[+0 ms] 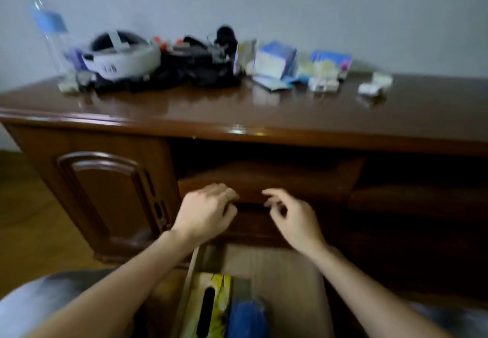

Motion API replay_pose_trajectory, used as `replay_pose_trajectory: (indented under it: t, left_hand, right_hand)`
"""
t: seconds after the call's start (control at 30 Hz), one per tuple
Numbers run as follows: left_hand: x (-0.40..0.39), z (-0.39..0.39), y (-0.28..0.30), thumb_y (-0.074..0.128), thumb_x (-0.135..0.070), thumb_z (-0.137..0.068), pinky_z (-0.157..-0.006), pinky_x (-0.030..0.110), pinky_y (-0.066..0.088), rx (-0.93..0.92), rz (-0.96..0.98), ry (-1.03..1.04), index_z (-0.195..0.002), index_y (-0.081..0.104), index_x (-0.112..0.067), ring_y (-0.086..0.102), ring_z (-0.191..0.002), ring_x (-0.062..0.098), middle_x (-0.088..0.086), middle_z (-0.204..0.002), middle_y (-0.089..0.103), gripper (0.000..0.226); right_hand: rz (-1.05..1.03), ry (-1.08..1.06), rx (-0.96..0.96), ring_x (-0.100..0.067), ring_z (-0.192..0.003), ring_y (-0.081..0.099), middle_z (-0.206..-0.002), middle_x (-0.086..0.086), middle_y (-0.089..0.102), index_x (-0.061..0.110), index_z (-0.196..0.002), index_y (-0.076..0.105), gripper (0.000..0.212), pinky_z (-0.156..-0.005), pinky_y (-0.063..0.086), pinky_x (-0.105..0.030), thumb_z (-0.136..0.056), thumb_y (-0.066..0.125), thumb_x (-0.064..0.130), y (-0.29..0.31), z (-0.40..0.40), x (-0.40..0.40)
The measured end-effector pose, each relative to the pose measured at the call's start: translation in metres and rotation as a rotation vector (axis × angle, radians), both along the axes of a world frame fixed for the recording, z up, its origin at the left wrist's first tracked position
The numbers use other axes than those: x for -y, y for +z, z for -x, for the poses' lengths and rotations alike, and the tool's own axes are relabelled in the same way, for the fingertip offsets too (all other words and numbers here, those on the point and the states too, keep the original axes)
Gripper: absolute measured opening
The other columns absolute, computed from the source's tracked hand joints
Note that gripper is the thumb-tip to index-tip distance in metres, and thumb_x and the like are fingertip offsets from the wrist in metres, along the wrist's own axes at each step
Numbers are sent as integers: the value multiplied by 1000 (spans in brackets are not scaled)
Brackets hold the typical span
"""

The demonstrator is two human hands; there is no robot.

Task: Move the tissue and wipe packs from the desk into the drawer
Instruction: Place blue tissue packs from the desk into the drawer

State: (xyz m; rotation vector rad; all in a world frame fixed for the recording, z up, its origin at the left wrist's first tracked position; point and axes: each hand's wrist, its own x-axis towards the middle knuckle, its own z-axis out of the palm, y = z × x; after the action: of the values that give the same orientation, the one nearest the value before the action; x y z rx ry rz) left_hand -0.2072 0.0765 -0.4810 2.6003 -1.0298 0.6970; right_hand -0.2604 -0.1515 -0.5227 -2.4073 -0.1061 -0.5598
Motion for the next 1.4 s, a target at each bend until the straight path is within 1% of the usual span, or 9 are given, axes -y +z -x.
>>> replay_pose_trajectory:
  t: [0.17,0.37,0.57,0.7,0.83,0.93,1.1,1.3,1.4]
  left_hand:
    - [1,-23,130,57,-24,-87,-59,31,50,303,234,-7,-91,71,-19,65,-84,18,-3,-86,69,16]
    - [55,-95,192,57,-31,-90,-74,39,54,78,196,109,-113,70,-26,62,-106,22,-2,-111,65,27]
    - [136,-192,205,62,-35,-87,-86,41,51,-91,179,130,-135,54,-24,44,-134,27,4,-150,41,50]
    - [193,-256,217,58,-46,-89,-108,45,32,-20,159,148,-143,48,-25,37,-137,30,9,-145,46,59]
    - [245,-323,222,48,-66,-87,-115,55,25,-170,136,256,-152,31,-30,22,-146,37,13,-159,25,77]
    - [277,-360,207,44,-77,-82,-113,59,23,-445,145,412,-157,16,-26,24,-143,44,22,-158,24,96]
    - [293,-390,175,53,-67,-81,-103,57,31,-332,77,451,-157,15,-25,30,-138,44,24,-150,32,95]
    - [284,-376,178,61,-58,-82,-104,57,32,-326,128,412,-155,13,-23,31,-136,44,23,-146,33,94]
    - [268,-352,193,61,-59,-83,-102,58,33,-119,268,391,-154,17,-24,34,-133,41,19,-146,34,90]
  right_hand:
    - [228,-172,497,4,-88,62,-93,20,68,36,-112,63,28,-70,50,-16,-89,55,25,156,-18,34]
    - [418,-331,-173,-26,-115,60,-127,-5,63,34,-139,47,48,-85,50,-38,-95,49,51,208,-83,62]
    - [504,-417,-9,-22,-93,67,-106,1,71,35,-120,59,33,-63,42,-32,-94,45,51,216,-159,90]
    - [456,-500,91,-24,-107,60,-114,-2,67,28,-120,60,31,-68,43,-35,-94,48,39,236,-225,132]
    - [430,-638,60,-29,-118,51,-125,-8,60,23,-127,54,35,-82,47,-41,-97,47,38,253,-300,187]
    - [144,-837,-115,-37,-125,42,-136,-14,48,25,-136,47,52,-95,42,-51,-91,55,49,255,-360,219]
    - [88,-989,-429,-51,-144,7,-159,-25,15,32,-147,32,100,-106,20,-75,-65,67,76,231,-429,232]
    - [58,-1005,-169,-40,-125,33,-134,-17,41,33,-126,44,68,-98,30,-61,-69,64,66,235,-411,236]
    - [224,-939,131,-34,-128,34,-139,-12,41,38,-128,45,68,-97,29,-56,-70,64,67,260,-372,219]
